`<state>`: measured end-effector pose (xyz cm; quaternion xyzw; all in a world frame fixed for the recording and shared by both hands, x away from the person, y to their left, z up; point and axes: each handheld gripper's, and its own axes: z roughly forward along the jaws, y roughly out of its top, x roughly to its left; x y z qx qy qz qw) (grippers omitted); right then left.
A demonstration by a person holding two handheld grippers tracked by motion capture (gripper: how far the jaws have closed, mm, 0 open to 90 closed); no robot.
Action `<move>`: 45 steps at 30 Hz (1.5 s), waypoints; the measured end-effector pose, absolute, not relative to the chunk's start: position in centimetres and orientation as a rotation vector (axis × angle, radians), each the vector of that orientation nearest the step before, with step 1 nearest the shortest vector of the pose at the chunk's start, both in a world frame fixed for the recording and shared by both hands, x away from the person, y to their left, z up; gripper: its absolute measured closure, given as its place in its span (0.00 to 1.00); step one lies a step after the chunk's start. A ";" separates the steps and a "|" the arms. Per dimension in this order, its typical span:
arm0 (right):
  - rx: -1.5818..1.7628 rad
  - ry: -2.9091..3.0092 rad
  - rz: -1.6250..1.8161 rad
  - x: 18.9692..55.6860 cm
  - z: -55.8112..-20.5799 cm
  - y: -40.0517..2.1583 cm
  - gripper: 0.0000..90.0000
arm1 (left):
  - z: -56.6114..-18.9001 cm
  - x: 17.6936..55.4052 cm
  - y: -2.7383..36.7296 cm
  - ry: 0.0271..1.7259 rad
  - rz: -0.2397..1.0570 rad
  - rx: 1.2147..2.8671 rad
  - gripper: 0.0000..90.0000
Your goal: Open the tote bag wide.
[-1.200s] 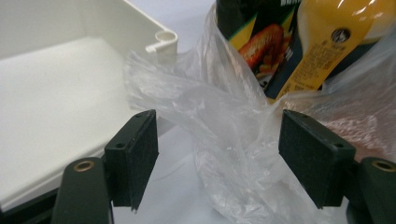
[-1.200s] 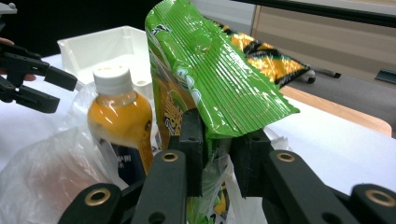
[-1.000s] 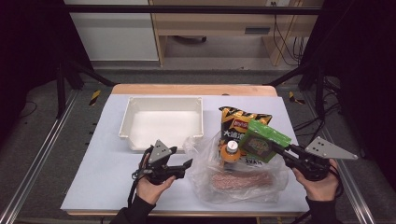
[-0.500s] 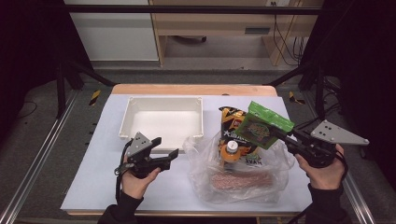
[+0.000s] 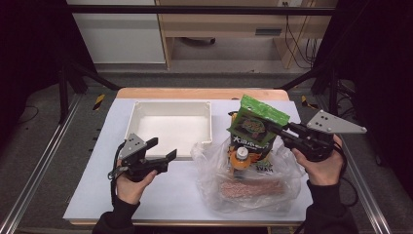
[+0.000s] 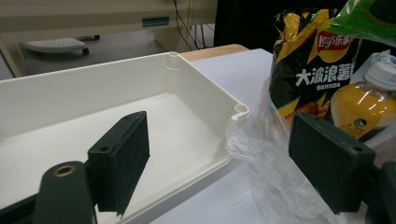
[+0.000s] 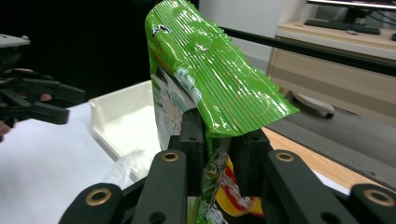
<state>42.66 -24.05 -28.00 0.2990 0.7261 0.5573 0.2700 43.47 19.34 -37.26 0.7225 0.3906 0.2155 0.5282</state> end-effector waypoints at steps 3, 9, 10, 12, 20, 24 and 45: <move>0.790 1.975 1.519 42.9 -27.8 -23.0 0.84 | -37.2 43.5 19.7 0.936 0.518 1.719 0.22; 0.756 2.027 1.552 43.5 -28.0 -20.8 0.84 | -37.0 43.6 19.9 0.938 0.525 1.707 0.22; 0.747 2.039 1.551 43.6 -28.1 -20.3 0.84 | -36.9 43.6 20.0 0.938 0.527 1.707 0.22; 0.733 2.045 1.562 43.8 -28.4 -19.6 0.84 | -36.9 43.6 20.0 0.938 0.529 1.705 0.22; 0.701 2.083 1.575 44.3 -28.2 -17.4 0.84 | -36.4 43.6 20.4 0.931 0.542 1.690 0.22; 0.687 2.110 1.579 44.4 -28.4 -16.3 0.84 | -36.3 43.5 20.5 0.930 0.547 1.687 0.22; 0.722 2.263 1.520 45.1 -33.4 -12.6 0.84 | -36.2 43.1 20.1 0.913 0.548 1.697 0.23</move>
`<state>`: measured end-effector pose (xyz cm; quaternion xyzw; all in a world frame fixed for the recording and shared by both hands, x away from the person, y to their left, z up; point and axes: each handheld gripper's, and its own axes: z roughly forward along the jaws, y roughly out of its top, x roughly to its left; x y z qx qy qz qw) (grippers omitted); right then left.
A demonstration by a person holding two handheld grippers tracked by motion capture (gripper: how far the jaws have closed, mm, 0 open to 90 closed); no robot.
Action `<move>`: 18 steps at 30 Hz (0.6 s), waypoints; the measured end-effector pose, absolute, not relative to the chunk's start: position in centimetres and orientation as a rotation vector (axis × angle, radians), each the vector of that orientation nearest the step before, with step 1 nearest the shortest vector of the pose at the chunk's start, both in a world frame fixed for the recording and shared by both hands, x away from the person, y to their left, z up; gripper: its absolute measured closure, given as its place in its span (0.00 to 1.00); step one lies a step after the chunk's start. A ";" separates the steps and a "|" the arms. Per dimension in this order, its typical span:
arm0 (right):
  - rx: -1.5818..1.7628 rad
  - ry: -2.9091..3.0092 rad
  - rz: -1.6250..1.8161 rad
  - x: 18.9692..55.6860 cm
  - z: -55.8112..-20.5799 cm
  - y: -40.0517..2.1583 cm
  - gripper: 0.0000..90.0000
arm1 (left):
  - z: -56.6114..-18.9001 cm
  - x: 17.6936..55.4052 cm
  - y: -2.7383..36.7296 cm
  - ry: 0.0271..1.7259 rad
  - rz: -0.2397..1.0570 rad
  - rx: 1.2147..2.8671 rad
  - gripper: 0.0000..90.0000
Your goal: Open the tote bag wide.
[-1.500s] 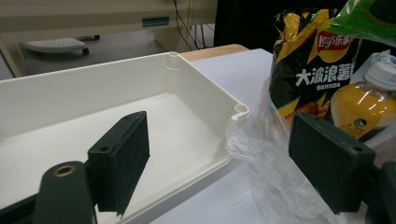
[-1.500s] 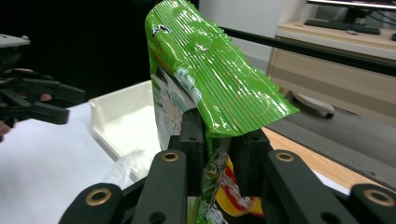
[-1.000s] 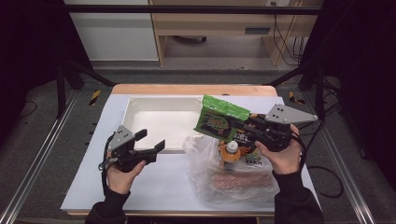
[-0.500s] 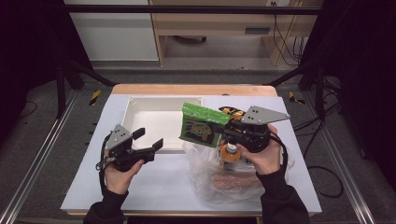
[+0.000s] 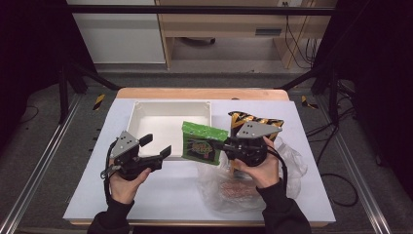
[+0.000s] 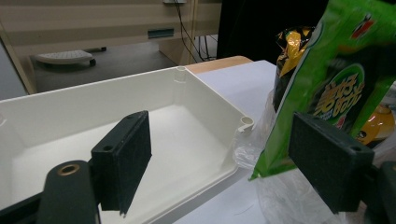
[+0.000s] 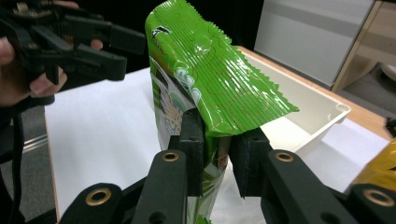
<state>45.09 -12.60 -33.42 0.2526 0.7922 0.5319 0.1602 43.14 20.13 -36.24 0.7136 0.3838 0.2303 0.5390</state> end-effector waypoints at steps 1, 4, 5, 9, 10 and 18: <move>0.723 2.270 1.513 45.1 -33.6 -12.4 0.84 | -36.3 43.1 20.1 0.911 0.547 1.699 0.24; 0.725 2.287 1.510 45.2 -34.2 -11.9 0.84 | -36.4 43.1 19.9 0.904 0.548 1.708 0.25; 0.722 2.291 1.509 45.2 -34.4 -11.8 0.84 | -36.4 43.1 19.9 0.903 0.544 1.711 0.25; 0.717 2.311 1.492 45.2 -34.8 -11.1 0.84 | -36.6 43.1 19.6 0.893 0.531 1.722 0.27; 0.715 2.314 1.491 45.2 -34.9 -11.0 0.84 | -36.7 43.1 19.5 0.894 0.530 1.723 0.27; 0.695 2.340 1.477 45.1 -35.3 -10.4 0.84 | -36.9 43.2 19.1 0.866 0.511 1.739 0.30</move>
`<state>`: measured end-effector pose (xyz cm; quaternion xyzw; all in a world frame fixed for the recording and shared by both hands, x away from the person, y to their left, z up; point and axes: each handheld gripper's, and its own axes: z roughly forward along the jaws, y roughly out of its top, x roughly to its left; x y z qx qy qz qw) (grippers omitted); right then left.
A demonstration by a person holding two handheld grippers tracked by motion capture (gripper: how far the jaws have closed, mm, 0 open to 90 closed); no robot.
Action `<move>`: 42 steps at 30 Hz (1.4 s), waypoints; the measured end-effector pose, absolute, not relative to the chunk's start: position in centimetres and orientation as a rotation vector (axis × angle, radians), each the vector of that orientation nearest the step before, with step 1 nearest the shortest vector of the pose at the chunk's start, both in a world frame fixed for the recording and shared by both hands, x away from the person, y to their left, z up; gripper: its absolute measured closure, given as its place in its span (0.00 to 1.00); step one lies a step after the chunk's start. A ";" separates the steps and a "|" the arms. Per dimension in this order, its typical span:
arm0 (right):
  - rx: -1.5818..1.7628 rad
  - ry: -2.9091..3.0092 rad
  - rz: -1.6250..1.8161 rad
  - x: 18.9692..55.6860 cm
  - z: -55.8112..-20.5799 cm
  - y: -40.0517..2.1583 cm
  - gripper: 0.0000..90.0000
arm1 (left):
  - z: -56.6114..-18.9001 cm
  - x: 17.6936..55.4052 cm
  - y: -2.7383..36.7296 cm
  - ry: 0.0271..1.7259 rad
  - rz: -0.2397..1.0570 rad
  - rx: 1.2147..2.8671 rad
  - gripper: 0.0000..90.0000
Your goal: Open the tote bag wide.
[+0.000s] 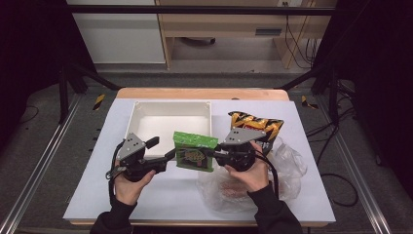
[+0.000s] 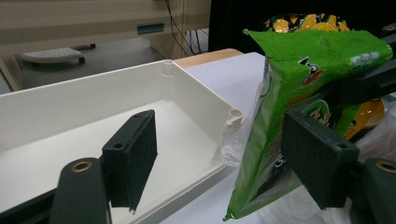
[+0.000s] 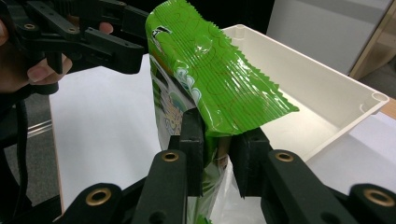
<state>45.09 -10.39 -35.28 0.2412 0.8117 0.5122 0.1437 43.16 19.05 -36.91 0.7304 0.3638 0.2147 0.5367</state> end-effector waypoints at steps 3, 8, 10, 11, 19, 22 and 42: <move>0.678 2.354 1.468 45.0 -35.4 -10.0 0.84 | -37.0 43.2 18.7 0.846 0.505 1.757 0.33; 0.656 2.374 1.465 44.9 -35.8 -9.3 0.84 | -37.1 43.0 18.1 0.820 0.504 1.790 0.40; 0.649 2.383 1.455 44.9 -35.9 -9.1 0.84 | -37.2 43.0 17.9 0.805 0.508 1.804 0.44; 0.642 2.385 1.453 44.9 -35.9 -9.0 0.84 | -37.2 42.9 17.7 0.801 0.508 1.810 0.45; 0.617 2.402 1.444 44.9 -36.2 -8.3 0.84 | -37.7 42.9 16.9 0.766 0.473 1.848 0.57; 0.623 2.403 1.431 45.0 -36.4 -8.2 0.84 | -37.7 42.7 16.9 0.776 0.497 1.863 0.62; 0.715 2.306 1.469 45.1 -36.5 -8.6 0.66 | -37.1 41.7 16.7 0.741 0.457 1.863 0.85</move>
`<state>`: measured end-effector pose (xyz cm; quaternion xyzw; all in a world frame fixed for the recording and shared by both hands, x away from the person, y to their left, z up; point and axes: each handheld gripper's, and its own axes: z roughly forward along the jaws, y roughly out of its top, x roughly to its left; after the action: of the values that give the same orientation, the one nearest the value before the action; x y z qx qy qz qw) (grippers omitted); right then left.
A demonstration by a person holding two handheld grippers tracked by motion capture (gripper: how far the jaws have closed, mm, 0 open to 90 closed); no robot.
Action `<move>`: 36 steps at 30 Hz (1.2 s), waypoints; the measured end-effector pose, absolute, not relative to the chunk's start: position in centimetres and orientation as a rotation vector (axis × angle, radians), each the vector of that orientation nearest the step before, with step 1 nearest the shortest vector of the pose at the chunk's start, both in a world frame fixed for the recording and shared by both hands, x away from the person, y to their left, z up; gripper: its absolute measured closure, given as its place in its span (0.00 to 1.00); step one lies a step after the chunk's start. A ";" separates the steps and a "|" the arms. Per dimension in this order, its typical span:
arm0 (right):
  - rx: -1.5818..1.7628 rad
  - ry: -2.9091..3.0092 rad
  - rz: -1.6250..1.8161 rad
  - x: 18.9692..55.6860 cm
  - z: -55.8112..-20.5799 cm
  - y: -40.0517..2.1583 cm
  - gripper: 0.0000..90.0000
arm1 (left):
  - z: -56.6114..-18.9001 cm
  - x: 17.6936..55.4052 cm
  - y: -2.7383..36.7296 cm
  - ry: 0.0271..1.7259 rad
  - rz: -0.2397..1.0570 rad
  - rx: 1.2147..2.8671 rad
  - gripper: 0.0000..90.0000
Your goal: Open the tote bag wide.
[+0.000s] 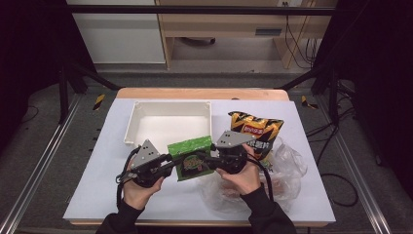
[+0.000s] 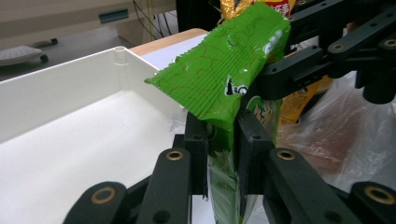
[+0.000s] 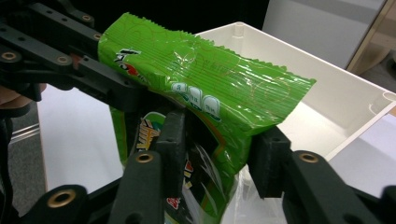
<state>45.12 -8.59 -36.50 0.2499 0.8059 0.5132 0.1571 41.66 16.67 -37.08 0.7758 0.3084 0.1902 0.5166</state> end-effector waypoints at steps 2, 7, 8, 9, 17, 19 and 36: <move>0.724 2.296 1.475 45.0 -36.4 -8.6 0.60 | -37.0 41.6 16.7 0.743 0.472 1.865 0.85; 0.770 2.227 1.504 44.5 -35.8 -9.4 0.46 | -36.7 41.6 17.2 0.756 0.484 1.852 0.85; 0.779 2.214 1.511 44.4 -35.7 -9.8 0.45 | -36.6 41.6 17.3 0.757 0.487 1.851 0.85; 0.790 2.198 1.520 44.3 -35.5 -10.1 0.42 | -36.6 41.6 17.4 0.760 0.488 1.849 0.85; 0.877 2.127 1.534 43.2 -34.8 -12.9 0.35 | -36.0 41.7 18.4 0.784 0.502 1.826 0.85; 0.893 2.109 1.540 43.0 -34.6 -13.7 0.35 | -35.8 41.8 18.7 0.794 0.503 1.814 0.85; 1.056 1.982 1.468 40.5 -35.2 -20.9 0.30 | -34.9 42.9 21.0 0.856 0.546 1.779 0.85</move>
<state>40.49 -20.94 -35.18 0.3834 0.7193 0.5329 0.2273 42.92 21.03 -34.92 0.7420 0.3570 0.2276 0.5198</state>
